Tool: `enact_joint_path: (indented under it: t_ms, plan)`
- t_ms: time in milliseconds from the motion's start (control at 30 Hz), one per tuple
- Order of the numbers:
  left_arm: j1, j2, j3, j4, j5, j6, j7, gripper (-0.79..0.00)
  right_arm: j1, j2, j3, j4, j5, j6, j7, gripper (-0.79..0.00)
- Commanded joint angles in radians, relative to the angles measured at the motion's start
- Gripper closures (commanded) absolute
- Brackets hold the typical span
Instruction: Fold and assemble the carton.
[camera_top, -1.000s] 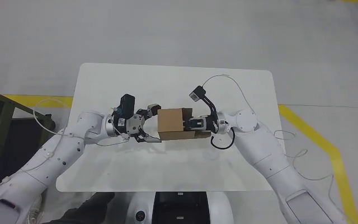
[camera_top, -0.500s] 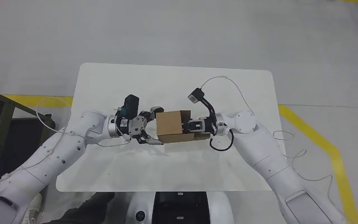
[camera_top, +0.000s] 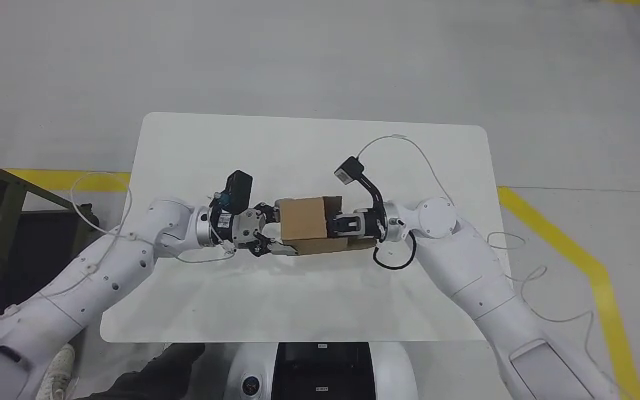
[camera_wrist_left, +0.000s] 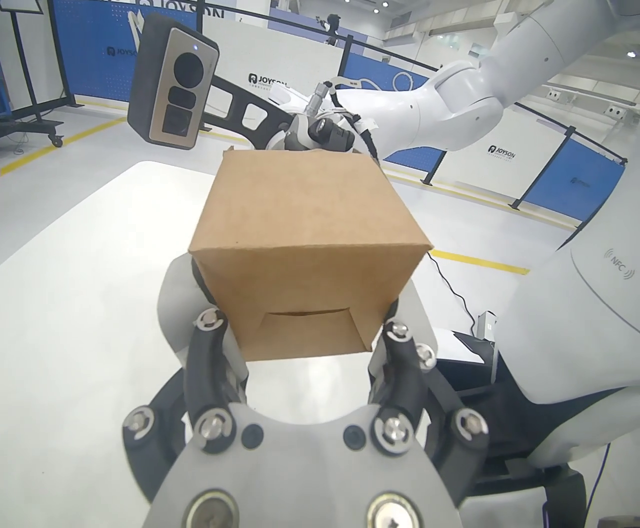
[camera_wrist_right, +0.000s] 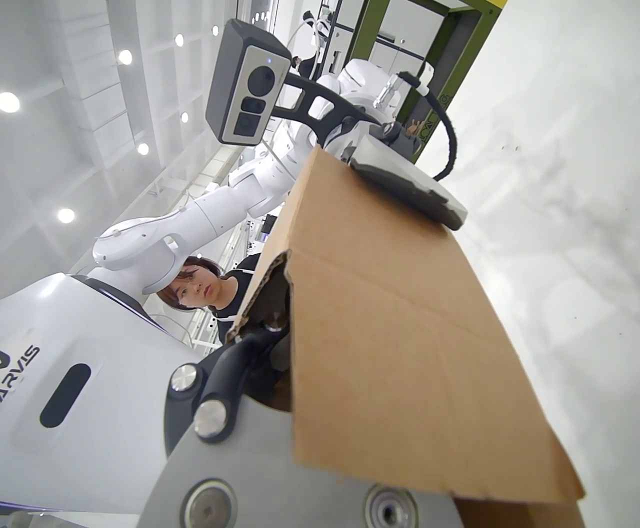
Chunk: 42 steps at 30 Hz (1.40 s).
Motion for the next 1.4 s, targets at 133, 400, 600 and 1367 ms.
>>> enact_joint_path:
  t_ms: [133, 400, 600, 1367]
  plan:
    - [-0.016, 0.005, 0.022, 0.006, -0.002, 0.000, 0.014, -0.483, 0.002, -0.001, -0.001, 0.000, -0.005, 0.002, -0.003, 0.000]
    - [-0.029, 0.012, 0.040, 0.017, -0.007, 0.000, 0.042, -0.486, 0.005, 0.002, 0.016, 0.007, -0.006, 0.002, -0.021, -0.459]
    - [-0.030, 0.019, 0.045, 0.029, -0.014, 0.000, 0.072, -0.474, -0.005, 0.011, 0.051, 0.005, 0.000, -0.001, -0.028, -0.714]
    - [-0.002, 0.045, -0.031, 0.106, -0.003, 0.000, 0.204, -0.379, -0.164, 0.066, 0.236, -0.196, 0.048, 0.049, -0.122, -0.785]
